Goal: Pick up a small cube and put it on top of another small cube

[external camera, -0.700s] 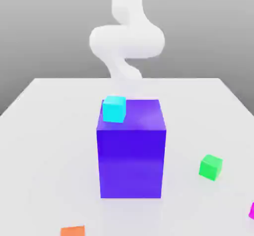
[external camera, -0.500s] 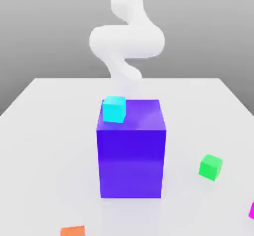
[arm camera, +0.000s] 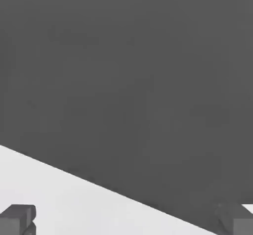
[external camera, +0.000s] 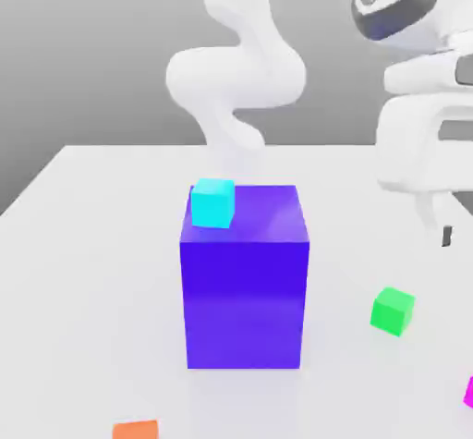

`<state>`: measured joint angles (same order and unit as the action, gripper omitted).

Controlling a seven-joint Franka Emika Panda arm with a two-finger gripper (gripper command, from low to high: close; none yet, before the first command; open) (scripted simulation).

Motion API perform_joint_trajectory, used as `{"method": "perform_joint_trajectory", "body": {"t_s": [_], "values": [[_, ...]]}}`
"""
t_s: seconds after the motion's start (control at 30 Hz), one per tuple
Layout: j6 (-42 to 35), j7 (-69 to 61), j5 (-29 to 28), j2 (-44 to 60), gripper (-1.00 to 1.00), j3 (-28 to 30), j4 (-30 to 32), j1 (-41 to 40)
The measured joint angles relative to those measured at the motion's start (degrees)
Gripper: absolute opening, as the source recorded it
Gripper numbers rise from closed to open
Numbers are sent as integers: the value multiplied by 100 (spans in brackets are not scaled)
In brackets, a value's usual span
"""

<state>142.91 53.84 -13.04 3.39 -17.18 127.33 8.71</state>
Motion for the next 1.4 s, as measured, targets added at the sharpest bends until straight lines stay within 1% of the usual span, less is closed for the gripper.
{"method": "perform_joint_trajectory", "body": {"t_s": [0.33, 0.47, 0.5, 0.7, 0.83, 0.9, 1.07, 1.2, 1.3, 1.4], "values": [[507, 198, -345, 2033, 0, -278, -178, 705], [1038, 446, -697, 2863, 0, 29, -364, 1030], [1143, 497, -769, 3009, -100, 102, -401, 1090], [1200, 518, -798, 3081, -100, 139, -420, 1121], [777, 294, -485, 2506, -100, -145, -269, 906], [613, 237, -263, 2112, -100, -301, -47, 813], [679, 454, 311, 1151, -100, -613, 936, 705], [792, 581, 880, 359, -100, -811, 1765, 673], [884, 641, 1363, -248, -100, -900, 2389, 754], [972, 700, 1839, -849, -100, -871, 3009, 900]]}}
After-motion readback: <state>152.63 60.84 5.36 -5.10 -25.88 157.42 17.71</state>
